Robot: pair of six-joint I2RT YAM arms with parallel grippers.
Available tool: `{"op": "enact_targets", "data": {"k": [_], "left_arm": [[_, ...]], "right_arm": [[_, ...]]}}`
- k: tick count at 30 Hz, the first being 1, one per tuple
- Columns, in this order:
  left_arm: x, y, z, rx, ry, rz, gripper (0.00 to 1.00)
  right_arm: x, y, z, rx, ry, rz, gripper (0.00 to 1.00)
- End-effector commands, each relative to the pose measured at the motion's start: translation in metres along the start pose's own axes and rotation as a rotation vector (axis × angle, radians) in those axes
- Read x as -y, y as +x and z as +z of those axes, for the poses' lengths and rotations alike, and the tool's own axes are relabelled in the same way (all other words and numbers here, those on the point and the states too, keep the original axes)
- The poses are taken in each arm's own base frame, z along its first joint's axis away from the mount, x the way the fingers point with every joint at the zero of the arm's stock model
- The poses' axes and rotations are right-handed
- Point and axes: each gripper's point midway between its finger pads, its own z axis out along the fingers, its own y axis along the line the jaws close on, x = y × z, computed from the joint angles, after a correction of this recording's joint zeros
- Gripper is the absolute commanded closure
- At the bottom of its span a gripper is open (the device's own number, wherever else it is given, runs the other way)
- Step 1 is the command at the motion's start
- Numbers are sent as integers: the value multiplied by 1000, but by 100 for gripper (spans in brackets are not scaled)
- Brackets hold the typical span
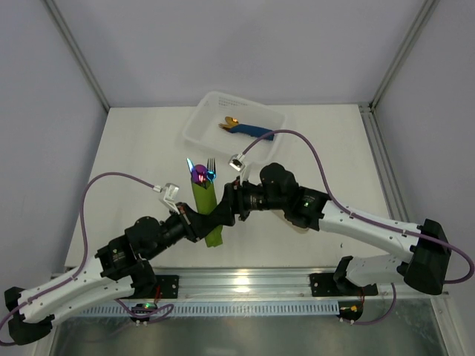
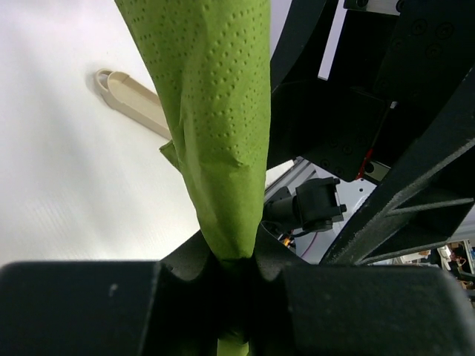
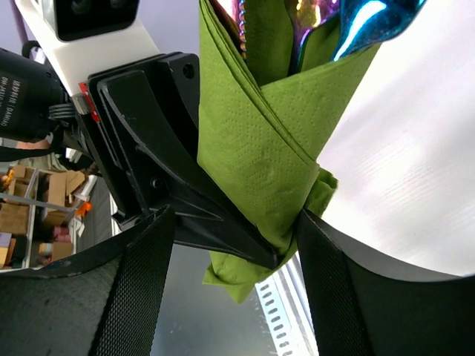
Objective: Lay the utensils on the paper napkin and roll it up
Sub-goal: Roll the napkin.
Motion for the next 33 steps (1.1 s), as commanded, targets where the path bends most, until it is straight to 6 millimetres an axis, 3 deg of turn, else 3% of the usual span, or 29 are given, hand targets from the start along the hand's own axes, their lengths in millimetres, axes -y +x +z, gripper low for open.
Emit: {"op": "enact_targets", "data": {"k": [1, 18, 22, 30, 33], "left_arm": [[35, -22, -2, 71, 131, -19, 100], [38, -24, -5, 89, 155, -39, 100], [39, -24, -5, 88, 162, -41, 100], [38, -24, -9, 93, 173, -57, 100], [40, -26, -11, 101, 180, -60, 100]], "right_arm": [[-27, -24, 2, 70, -92, -14, 32], [-32, -29, 10, 163, -199, 43, 49], [-29, -28, 9, 199, -217, 12, 62], [-34, -27, 16, 197, -281, 9, 62], [-37, -29, 19, 196, -303, 14, 57]]}}
